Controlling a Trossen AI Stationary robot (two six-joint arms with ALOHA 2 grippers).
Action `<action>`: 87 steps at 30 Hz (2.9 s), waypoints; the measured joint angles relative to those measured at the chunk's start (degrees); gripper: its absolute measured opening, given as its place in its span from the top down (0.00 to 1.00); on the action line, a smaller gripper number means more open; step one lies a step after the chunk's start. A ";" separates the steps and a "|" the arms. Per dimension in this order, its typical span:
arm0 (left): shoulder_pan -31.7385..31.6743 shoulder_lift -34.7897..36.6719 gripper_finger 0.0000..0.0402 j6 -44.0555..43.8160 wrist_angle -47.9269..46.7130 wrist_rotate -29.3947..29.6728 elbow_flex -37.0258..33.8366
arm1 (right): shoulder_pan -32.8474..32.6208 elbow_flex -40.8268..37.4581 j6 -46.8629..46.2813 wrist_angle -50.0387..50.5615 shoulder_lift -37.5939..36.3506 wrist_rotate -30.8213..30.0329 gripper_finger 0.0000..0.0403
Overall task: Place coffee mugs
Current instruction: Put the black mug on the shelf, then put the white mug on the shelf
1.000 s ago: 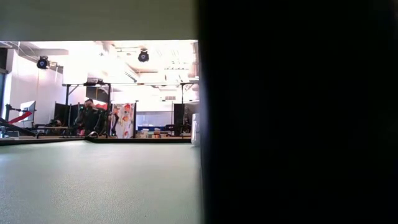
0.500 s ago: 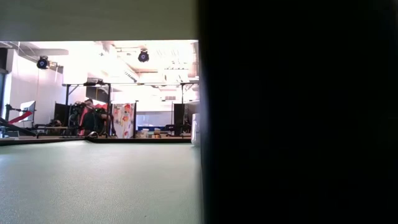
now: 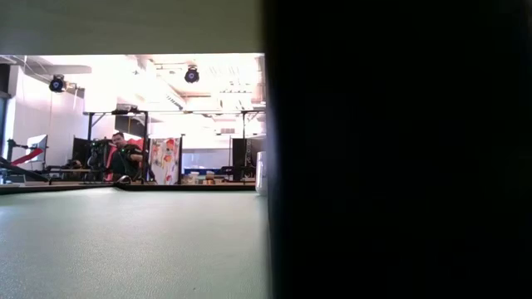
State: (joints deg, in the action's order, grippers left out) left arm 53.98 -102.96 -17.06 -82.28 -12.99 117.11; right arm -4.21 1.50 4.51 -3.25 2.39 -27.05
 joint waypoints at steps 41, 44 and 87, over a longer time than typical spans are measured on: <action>-29.02 2.69 0.91 38.43 -7.09 6.51 4.66 | 0.00 0.00 0.02 0.00 0.01 0.01 0.80; -36.75 2.13 0.91 42.21 -6.21 3.96 4.66 | 0.00 0.00 0.00 0.00 0.02 0.01 0.80; -73.11 -30.11 0.77 14.85 13.14 14.99 15.92 | 0.00 0.01 0.02 0.00 0.02 0.00 0.80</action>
State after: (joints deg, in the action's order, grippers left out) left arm -19.14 -133.07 -2.20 -69.14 1.99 133.03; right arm -4.21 1.51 4.54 -3.25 2.41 -27.04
